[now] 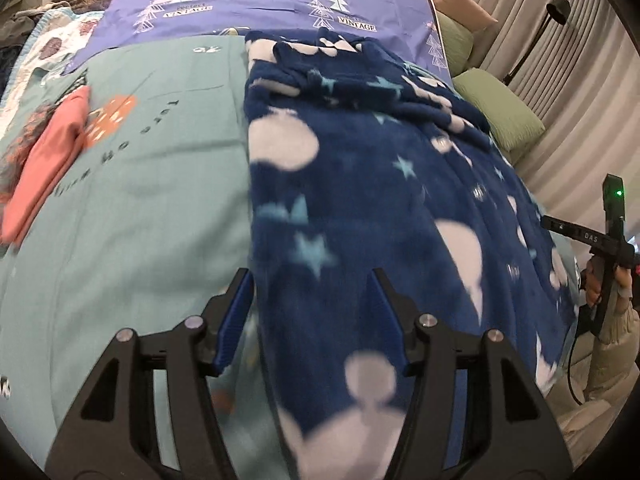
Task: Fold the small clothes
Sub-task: 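Fold the side of the top inward with the right gripper toward the left gripper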
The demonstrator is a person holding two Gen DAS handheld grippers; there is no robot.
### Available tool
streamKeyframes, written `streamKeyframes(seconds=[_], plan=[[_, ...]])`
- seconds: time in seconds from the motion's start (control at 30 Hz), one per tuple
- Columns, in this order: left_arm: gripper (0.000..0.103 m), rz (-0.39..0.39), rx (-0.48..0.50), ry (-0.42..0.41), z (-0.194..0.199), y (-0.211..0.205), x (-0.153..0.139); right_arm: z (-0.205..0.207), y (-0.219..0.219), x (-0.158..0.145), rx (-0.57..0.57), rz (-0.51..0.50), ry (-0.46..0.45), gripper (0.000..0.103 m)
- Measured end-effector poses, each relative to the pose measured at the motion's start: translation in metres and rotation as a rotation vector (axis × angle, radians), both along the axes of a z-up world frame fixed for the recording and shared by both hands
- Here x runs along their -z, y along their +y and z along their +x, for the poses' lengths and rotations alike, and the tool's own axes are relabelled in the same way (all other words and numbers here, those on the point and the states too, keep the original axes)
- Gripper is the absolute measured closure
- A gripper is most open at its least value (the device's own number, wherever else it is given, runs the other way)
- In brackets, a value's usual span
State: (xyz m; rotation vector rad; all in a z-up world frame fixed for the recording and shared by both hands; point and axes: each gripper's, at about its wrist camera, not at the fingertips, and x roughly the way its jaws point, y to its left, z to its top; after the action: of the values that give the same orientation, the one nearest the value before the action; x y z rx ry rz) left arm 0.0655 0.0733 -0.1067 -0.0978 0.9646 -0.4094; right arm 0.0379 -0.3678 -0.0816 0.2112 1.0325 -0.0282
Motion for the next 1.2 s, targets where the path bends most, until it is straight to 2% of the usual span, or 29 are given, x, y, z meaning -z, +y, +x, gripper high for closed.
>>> streamKeyframes(seconds=[0.13, 0.3, 0.43, 0.57, 0.67, 0.73, 0.77, 0.8, 0.83, 0.9, 1.07, 1.13, 1.17, 1.2], plan=[[0.043, -0.015, 0.036, -0.053, -0.028, -0.010, -0.014, -0.037, 0.019, -0.010, -0.054, -0.006, -0.041, 0.050], [0.043, -0.101, 0.235, -0.079, -0.064, -0.053, -0.028, -0.076, 0.080, -0.020, -0.281, 0.014, -0.109, 0.050], [0.043, -0.133, 0.386, -0.054, -0.091, -0.094, -0.021, -0.107, 0.126, -0.017, -0.453, -0.011, -0.148, 0.051], [0.043, -0.096, 0.457, -0.026, -0.113, -0.124, -0.002, -0.133, 0.147, -0.009, -0.544, -0.037, -0.169, 0.051], [0.043, -0.057, 0.452, -0.028, -0.119, -0.138, 0.007, -0.145, 0.151, 0.002, -0.567, -0.093, -0.152, 0.051], [0.058, 0.007, 0.436, -0.060, -0.121, -0.148, 0.011, -0.151, 0.154, 0.008, -0.577, -0.141, -0.148, 0.051], [0.079, 0.041, 0.419, -0.067, -0.119, -0.151, 0.011, -0.153, 0.156, 0.009, -0.587, -0.166, -0.154, 0.051], [0.089, 0.043, 0.404, -0.053, -0.114, -0.150, 0.011, -0.154, 0.160, 0.010, -0.601, -0.194, -0.166, 0.051], [0.092, 0.018, 0.389, -0.035, -0.110, -0.146, 0.009, -0.157, 0.163, 0.011, -0.619, -0.221, -0.183, 0.051], [0.093, -0.052, 0.366, -0.005, -0.102, -0.135, 0.002, -0.160, 0.173, 0.013, -0.675, -0.270, -0.227, 0.051], [0.093, -0.118, 0.355, -0.033, -0.104, -0.125, -0.014, -0.158, 0.194, 0.029, -0.751, -0.394, -0.259, 0.051], [0.093, -0.155, 0.366, -0.027, -0.105, -0.123, -0.018, -0.154, 0.197, 0.031, -0.760, -0.387, -0.274, 0.065], [0.093, -0.166, 0.373, -0.026, -0.105, -0.124, -0.020, -0.150, 0.197, 0.030, -0.757, -0.369, -0.266, 0.078], [0.093, -0.169, 0.377, -0.027, -0.105, -0.125, -0.021, -0.146, 0.194, 0.028, -0.744, -0.342, -0.261, 0.086]])
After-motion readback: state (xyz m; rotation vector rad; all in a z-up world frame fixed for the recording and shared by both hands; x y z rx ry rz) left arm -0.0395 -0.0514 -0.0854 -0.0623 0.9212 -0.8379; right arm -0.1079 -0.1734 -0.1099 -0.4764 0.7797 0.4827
